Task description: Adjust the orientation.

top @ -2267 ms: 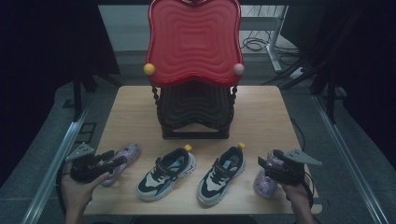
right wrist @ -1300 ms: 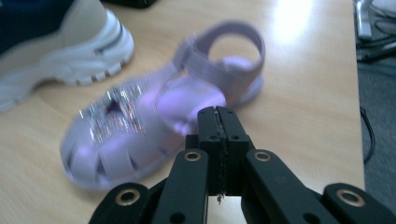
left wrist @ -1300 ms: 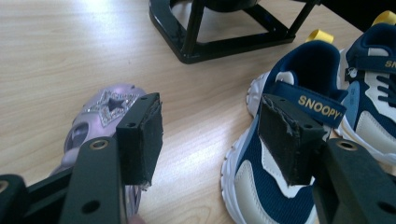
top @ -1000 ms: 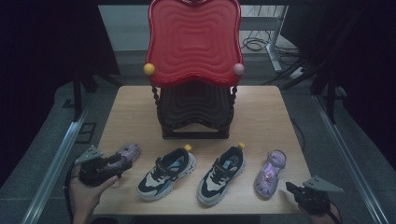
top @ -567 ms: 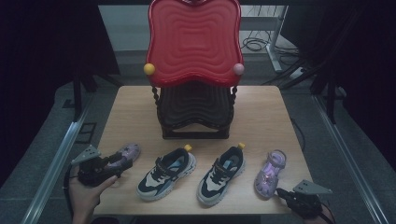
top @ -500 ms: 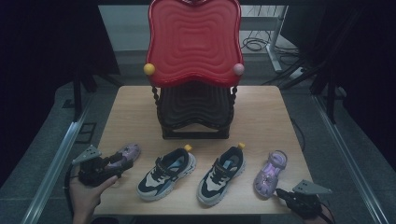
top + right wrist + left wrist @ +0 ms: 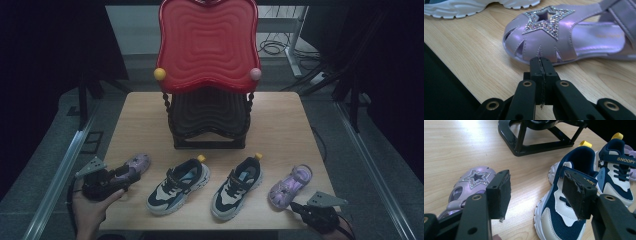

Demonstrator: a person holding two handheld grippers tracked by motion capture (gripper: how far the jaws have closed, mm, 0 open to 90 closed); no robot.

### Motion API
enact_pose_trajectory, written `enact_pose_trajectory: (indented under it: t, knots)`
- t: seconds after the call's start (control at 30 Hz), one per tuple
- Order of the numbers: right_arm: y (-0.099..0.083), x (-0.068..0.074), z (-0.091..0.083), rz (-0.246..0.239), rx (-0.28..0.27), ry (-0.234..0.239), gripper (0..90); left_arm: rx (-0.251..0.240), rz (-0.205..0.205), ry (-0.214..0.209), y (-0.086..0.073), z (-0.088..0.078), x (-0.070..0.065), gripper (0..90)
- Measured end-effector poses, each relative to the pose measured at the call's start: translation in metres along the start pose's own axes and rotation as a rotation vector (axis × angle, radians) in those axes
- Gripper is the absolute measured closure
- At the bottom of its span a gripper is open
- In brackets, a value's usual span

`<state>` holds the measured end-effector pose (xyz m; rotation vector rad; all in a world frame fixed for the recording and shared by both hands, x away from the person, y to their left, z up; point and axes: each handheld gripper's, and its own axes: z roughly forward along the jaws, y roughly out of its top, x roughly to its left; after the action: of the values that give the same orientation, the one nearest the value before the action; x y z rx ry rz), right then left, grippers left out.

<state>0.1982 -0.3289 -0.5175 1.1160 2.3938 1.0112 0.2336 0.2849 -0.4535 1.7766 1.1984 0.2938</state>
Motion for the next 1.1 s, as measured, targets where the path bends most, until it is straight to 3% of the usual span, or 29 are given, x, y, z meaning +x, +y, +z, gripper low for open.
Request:
enact_pose_trajectory:
  t: [0.27, 0.53, 1.1]
  knots:
    - [0.005, 0.005, 0.007, -0.013, -0.002, 0.01, 89.8, -0.005, 0.018, -0.001, -0.001, 0.002, -0.003, 41.0]
    - [0.011, 0.011, 0.011, -0.007, -0.022, -0.019, 89.8, 0.004, 0.013, 0.001, -0.002, 0.004, -0.002, 40.8]
    - [0.024, 0.025, 0.027, -0.014, -0.013, -0.079, 89.9, 0.015, 0.005, -0.001, -0.003, 0.005, -0.001, 40.6]
